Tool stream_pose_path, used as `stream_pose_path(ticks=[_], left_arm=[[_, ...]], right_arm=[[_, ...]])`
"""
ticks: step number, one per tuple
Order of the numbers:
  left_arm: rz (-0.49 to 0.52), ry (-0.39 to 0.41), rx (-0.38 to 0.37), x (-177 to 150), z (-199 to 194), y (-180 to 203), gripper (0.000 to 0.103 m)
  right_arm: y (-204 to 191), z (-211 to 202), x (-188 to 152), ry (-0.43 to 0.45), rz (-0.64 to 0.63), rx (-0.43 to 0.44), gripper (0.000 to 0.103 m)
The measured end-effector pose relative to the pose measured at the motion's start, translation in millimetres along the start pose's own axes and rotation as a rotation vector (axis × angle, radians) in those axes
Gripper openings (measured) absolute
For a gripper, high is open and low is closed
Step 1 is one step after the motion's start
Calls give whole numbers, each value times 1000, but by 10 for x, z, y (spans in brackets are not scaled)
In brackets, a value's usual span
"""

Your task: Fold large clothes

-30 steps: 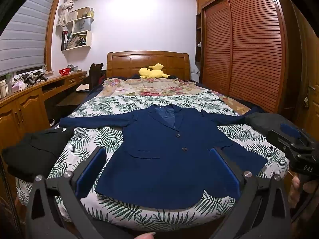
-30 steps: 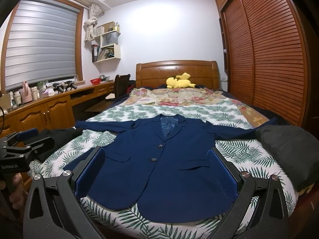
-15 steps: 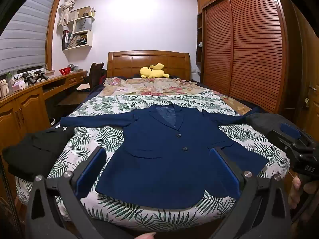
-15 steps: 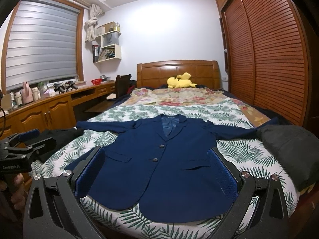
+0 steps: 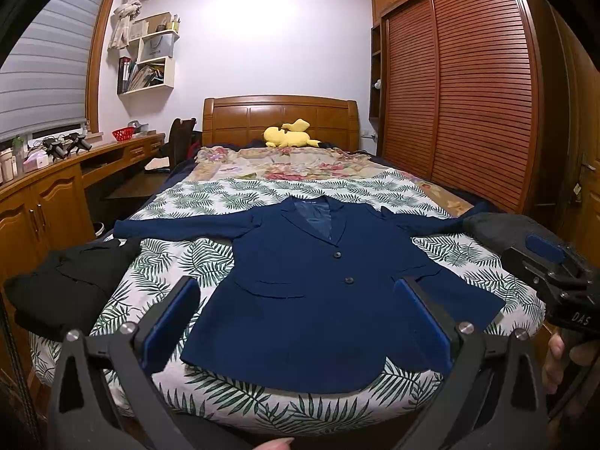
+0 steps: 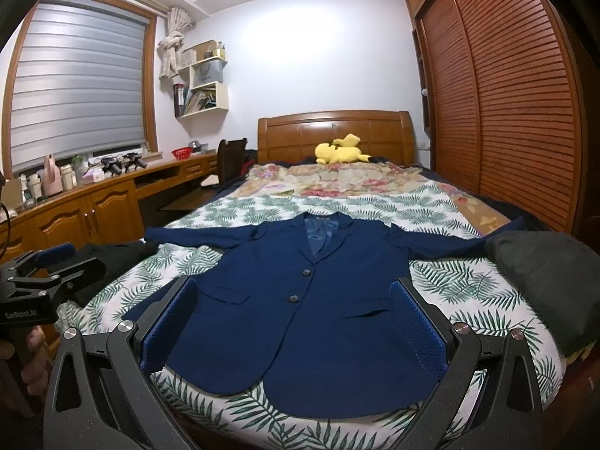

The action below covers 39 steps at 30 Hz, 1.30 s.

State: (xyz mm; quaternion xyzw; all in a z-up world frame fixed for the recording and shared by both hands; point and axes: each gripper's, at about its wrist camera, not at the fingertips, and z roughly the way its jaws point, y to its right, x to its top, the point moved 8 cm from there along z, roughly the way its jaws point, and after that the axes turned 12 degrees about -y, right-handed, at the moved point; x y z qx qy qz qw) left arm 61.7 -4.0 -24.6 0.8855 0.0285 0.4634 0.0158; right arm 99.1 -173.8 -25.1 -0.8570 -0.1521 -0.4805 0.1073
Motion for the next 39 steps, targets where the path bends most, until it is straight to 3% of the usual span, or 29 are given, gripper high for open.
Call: stream_pose_path(ticks=[25, 39], left_arm=[[5, 12, -7, -13, -29, 23, 103], [-2, -95, 0, -200, 482, -193, 103]], right_arm=[[-23, -5, 2, -6, 4, 5, 103], [-220, 464, -113, -84, -37, 64, 103]])
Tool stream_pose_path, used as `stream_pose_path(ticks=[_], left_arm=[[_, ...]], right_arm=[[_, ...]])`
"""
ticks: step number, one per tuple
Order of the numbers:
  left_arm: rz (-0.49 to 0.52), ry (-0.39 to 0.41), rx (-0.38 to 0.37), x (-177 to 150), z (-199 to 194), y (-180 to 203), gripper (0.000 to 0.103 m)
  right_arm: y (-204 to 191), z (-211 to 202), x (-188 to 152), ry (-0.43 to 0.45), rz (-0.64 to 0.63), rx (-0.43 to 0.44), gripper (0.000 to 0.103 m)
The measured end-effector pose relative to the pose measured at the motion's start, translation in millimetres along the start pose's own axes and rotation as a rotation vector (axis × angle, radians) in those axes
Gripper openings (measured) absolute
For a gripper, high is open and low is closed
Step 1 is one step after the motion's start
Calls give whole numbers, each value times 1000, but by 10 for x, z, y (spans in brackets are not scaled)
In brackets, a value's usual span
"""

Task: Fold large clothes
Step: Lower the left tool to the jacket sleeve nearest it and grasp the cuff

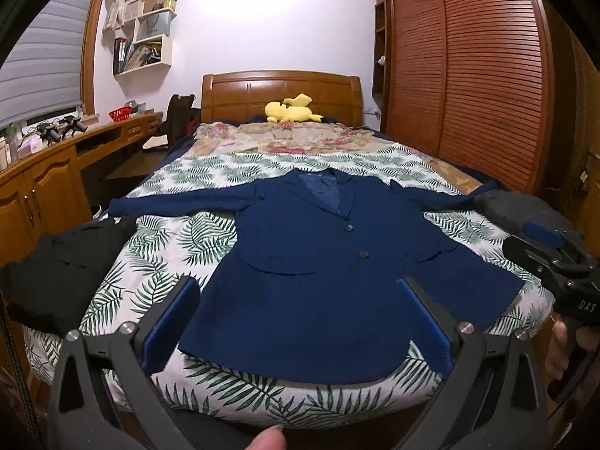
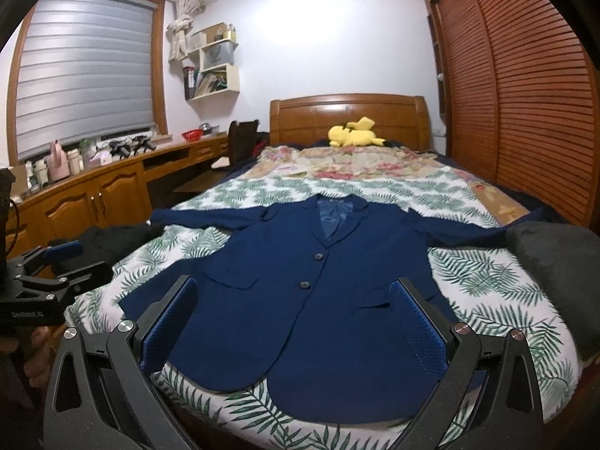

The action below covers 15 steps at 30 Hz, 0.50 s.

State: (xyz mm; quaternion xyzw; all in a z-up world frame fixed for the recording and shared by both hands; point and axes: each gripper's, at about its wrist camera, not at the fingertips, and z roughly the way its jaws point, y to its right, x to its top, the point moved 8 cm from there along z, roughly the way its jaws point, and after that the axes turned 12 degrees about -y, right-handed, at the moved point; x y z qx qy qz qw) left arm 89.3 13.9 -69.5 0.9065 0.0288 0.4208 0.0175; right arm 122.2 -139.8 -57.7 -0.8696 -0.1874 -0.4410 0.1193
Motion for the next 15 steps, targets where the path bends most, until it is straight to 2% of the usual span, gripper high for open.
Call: stream_pose_path(ticks=[7, 15], left_arm=[[-3, -14, 7, -27, 188, -141, 103], [-28, -60, 13, -89, 454, -387, 103]], right_arm=[[-5, 313, 72, -30, -34, 45, 103], [-21, 799, 341, -47, -54, 95, 103]])
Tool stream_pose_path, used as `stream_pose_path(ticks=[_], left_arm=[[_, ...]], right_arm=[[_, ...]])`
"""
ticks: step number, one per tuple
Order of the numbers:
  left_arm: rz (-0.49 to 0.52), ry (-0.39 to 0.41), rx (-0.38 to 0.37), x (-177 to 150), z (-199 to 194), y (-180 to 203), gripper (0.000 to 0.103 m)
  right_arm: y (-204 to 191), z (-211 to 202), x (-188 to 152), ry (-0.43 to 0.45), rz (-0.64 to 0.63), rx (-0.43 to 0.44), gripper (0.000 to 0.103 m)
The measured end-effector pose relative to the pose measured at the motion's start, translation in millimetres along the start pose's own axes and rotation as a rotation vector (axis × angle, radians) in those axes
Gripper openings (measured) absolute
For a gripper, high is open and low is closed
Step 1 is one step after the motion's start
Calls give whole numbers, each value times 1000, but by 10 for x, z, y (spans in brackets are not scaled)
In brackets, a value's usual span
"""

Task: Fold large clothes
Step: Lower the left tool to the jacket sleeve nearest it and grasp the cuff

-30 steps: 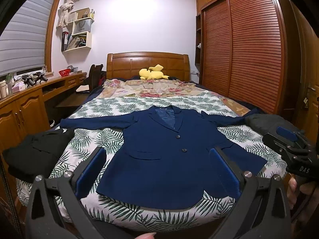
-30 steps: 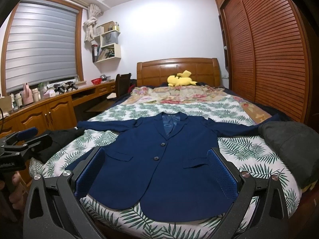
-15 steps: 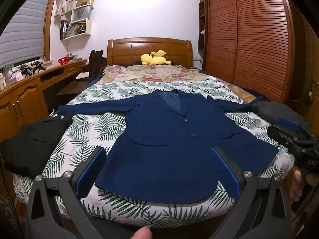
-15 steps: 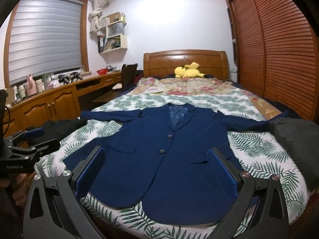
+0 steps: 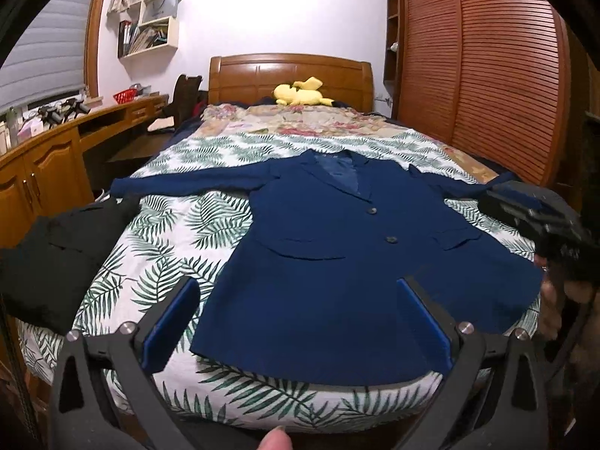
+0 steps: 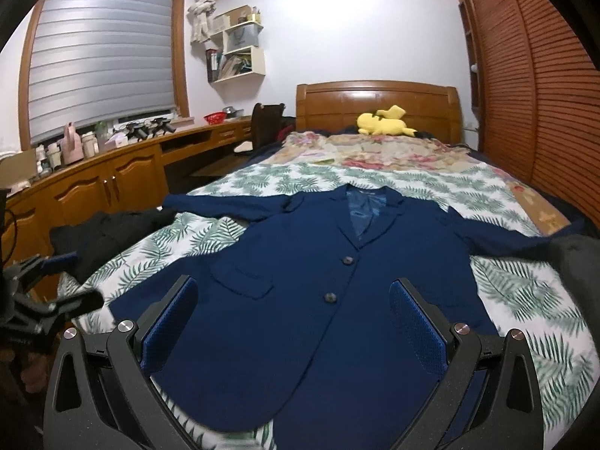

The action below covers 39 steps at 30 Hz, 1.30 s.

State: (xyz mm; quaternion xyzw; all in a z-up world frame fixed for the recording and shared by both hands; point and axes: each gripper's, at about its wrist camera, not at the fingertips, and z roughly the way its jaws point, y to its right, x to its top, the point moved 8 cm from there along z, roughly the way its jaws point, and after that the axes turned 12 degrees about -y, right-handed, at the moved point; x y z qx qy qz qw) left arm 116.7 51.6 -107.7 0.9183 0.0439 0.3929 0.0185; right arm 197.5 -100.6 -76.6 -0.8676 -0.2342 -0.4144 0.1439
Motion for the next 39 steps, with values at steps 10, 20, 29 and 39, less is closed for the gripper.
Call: stream_pose_path(ticks=[10, 20, 29, 39], left_arm=[[-55, -60, 53, 4, 372, -448, 103], [-108, -124, 76, 259, 901, -986, 103], [-178, -130, 74, 694, 1311, -1615, 103], [-254, -150, 69, 1083, 1827, -2241, 102]], right_arm=[[-13, 918, 389, -72, -28, 77, 103], [87, 1639, 205, -200, -27, 90, 103], [155, 1883, 61, -269, -11, 99, 103], [142, 1975, 2, -304, -8, 103, 103]])
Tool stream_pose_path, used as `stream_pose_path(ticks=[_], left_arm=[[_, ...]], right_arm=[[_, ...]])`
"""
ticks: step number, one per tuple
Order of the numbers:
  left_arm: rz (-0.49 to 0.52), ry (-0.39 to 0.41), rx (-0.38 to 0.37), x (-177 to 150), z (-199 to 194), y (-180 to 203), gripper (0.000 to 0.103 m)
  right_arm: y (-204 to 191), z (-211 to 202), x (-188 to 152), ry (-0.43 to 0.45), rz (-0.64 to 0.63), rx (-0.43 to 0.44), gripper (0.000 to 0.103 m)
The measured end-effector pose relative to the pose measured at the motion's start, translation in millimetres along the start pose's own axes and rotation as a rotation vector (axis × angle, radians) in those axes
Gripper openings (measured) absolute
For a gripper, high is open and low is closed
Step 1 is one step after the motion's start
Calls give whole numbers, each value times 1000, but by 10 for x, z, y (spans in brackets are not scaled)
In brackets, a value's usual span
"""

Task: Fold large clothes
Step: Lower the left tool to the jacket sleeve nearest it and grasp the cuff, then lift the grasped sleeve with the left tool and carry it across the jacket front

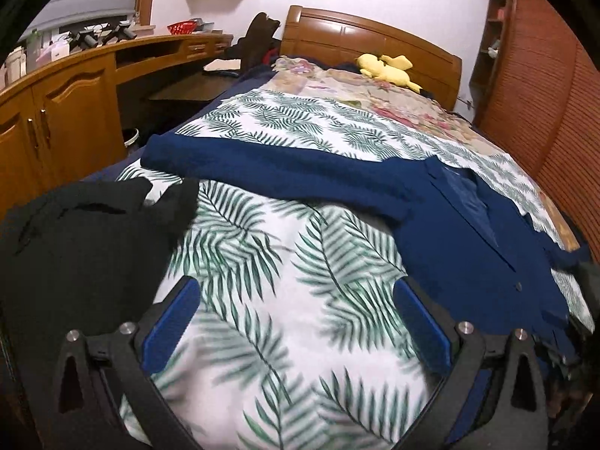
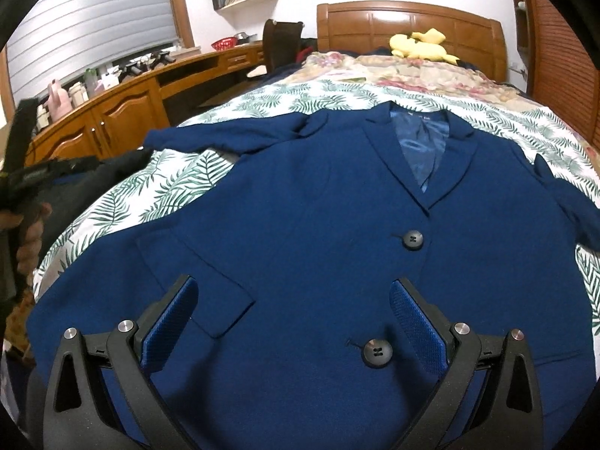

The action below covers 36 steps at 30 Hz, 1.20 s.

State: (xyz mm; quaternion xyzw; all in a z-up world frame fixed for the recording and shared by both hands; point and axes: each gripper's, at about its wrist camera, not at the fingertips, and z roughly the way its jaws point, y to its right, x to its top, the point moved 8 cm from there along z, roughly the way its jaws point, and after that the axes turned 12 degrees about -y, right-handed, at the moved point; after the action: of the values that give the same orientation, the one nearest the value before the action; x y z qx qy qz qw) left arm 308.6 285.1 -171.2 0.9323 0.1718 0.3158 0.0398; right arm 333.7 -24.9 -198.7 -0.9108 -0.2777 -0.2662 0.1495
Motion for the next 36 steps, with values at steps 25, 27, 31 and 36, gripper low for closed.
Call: stream_pose_path(ticks=[25, 27, 31, 36], left_arm=[[-284, -159, -69, 1082, 1750, -155, 74], [-332, -172, -79, 1042, 1823, -223, 72], [-328, -159, -71, 1051, 1827, -221, 71], [-319, -163, -20, 1113, 1902, -270, 23]], right_arm=[[-103, 105, -39, -18, -34, -11, 103], [-102, 101, -46, -17, -33, -8, 103], [-94, 93, -47, -14, -29, -1, 103], [-94, 95, -50, -14, -26, 4, 103]])
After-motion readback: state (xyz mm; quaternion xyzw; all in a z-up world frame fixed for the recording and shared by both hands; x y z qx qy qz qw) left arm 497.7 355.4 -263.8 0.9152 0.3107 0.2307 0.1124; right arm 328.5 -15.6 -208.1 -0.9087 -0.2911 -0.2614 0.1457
